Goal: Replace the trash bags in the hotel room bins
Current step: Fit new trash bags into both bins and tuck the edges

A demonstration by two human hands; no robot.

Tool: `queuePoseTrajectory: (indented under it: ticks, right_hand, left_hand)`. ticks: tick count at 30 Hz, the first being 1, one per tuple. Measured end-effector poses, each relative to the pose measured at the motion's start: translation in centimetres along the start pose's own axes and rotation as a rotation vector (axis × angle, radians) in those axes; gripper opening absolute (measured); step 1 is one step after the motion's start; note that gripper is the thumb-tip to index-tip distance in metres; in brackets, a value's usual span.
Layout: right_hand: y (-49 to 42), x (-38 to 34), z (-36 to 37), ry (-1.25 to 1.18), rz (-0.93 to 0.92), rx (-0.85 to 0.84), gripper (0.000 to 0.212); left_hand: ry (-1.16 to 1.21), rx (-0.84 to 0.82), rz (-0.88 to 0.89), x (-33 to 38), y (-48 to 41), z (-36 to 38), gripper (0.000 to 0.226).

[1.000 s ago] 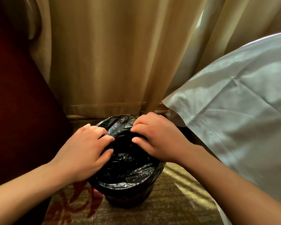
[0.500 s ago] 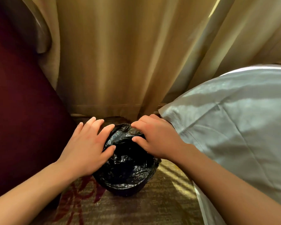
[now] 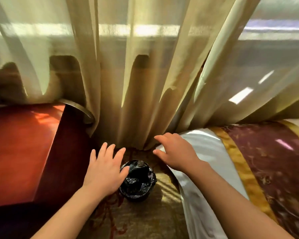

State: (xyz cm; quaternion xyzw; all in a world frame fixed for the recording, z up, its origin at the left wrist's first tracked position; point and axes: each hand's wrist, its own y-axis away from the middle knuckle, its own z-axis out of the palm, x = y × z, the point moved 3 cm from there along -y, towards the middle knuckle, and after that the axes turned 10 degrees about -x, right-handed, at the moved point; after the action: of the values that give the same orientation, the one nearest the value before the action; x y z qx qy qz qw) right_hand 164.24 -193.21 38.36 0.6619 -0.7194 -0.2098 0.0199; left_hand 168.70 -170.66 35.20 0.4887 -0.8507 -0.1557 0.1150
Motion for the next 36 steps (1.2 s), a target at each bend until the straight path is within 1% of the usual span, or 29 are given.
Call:
queuePoseTrajectory:
  ticks: [2,6,11,16,19,23,27,30,33,36]
  right_hand:
    - [2.8,-1.1,-4.2,-0.017,0.011,-0.007,0.053]
    - [8.2,-1.8,-11.3,-0.022,0.037,0.034,0.053]
    - [14.5,-2.2,-17.3,-0.073,0.048,0.090,0.053]
    - [19.7,-0.8,-20.4,-0.085,0.089,0.123,0.054]
    - [21.9,0.0,-21.5,-0.062,0.128,0.123,0.050]
    - [24.3,0.0,-22.1,-0.061,0.214,0.141,0.051]
    - [26.8,-0.7,-22.3,-0.077,0.349,0.204,0.052]
    - [29.1,-2.1,-21.9,-0.105,0.501,0.266,0.051]
    - [31.9,-4.6,-21.0,-0.127,0.656,0.304,0.051]
    - [35.3,-7.7,-20.2,-0.155,0.785,0.337,0.051]
  left_hand:
    - [0.002,0.027,0.005,1.1,2.4,-4.4,0.076]
    - [-0.053,0.054,0.035,4.1,6.2,-12.6,0.067]
    - [-0.035,0.067,0.036,7.7,10.3,-19.4,0.066]
    - [-0.012,0.089,0.078,11.7,12.8,-22.5,0.065]
    - [0.036,0.119,0.143,13.6,13.5,-23.4,0.063]
    - [0.076,0.112,0.225,14.9,13.8,-24.8,0.060]
    - [0.054,0.121,0.388,16.5,13.6,-26.3,0.059]
    - [0.018,0.151,0.546,17.9,14.0,-27.2,0.059]
    - [-0.031,0.165,0.718,18.5,15.4,-27.5,0.059]
    - [-0.078,0.156,0.852,18.9,17.6,-27.1,0.060]
